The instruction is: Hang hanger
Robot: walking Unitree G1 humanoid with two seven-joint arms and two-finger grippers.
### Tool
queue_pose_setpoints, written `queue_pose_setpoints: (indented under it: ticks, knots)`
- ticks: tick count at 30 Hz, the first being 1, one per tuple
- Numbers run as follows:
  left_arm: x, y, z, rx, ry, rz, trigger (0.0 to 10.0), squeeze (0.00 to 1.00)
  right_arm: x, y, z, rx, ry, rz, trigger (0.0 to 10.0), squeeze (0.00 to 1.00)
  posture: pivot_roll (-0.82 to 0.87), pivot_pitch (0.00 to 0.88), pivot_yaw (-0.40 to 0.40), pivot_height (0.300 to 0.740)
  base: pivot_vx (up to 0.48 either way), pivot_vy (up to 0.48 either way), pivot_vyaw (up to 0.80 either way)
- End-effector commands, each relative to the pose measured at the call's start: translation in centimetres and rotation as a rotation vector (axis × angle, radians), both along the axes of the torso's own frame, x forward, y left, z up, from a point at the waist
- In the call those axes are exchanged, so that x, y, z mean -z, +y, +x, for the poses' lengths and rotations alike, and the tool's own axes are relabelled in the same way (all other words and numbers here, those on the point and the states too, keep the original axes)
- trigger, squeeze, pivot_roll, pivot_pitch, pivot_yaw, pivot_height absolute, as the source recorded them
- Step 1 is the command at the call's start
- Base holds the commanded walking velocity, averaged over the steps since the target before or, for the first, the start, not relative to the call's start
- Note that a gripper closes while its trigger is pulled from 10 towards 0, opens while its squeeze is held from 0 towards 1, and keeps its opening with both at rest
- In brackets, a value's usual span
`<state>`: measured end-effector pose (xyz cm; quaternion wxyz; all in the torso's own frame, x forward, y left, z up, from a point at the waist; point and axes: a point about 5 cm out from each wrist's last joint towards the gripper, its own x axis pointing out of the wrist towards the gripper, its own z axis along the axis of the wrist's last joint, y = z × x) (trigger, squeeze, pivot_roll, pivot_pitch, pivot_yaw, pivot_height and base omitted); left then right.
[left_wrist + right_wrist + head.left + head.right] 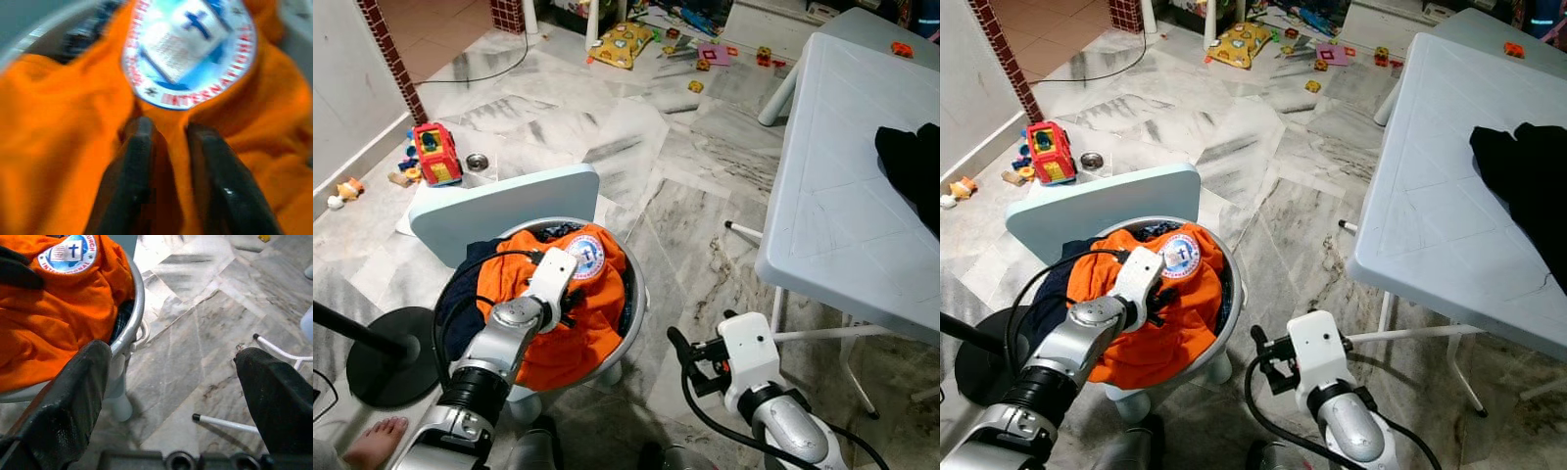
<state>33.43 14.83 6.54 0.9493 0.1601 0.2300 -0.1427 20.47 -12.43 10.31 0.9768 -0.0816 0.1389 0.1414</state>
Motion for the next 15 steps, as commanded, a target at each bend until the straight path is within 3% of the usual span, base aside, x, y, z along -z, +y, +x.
queue_pose_setpoints:
  ticks: [1, 8, 15]
  knots:
    - [0.0, 0.1, 0.0, -0.026, -0.013, 0.002, 10.0, 1.0, 0.2, -0.3, 0.0, 0.003, 0.009, -0.004, 10.0, 0.0, 0.03, 0.164, -0.105, 0.74, 0.0, 0.0, 0.0]
    - [-0.5, -0.3, 0.4, -0.02, -0.033, -0.037, 10.0, 1.0, 0.2, 0.2, 0.1, -0.011, 0.002, 0.0, 10.0, 0.0, 0.03, 0.155, -0.106, 0.74, 0.0, 0.0, 0.0]
    - [-2.1, -1.4, 1.5, 0.01, -0.153, -0.004, 10.0, 1.0, 0.2, 0.0, 0.1, -0.015, -0.003, -0.008, 10.0, 0.0, 0.03, 0.143, -0.097, 0.74, 0.0, 0.0, 0.0]
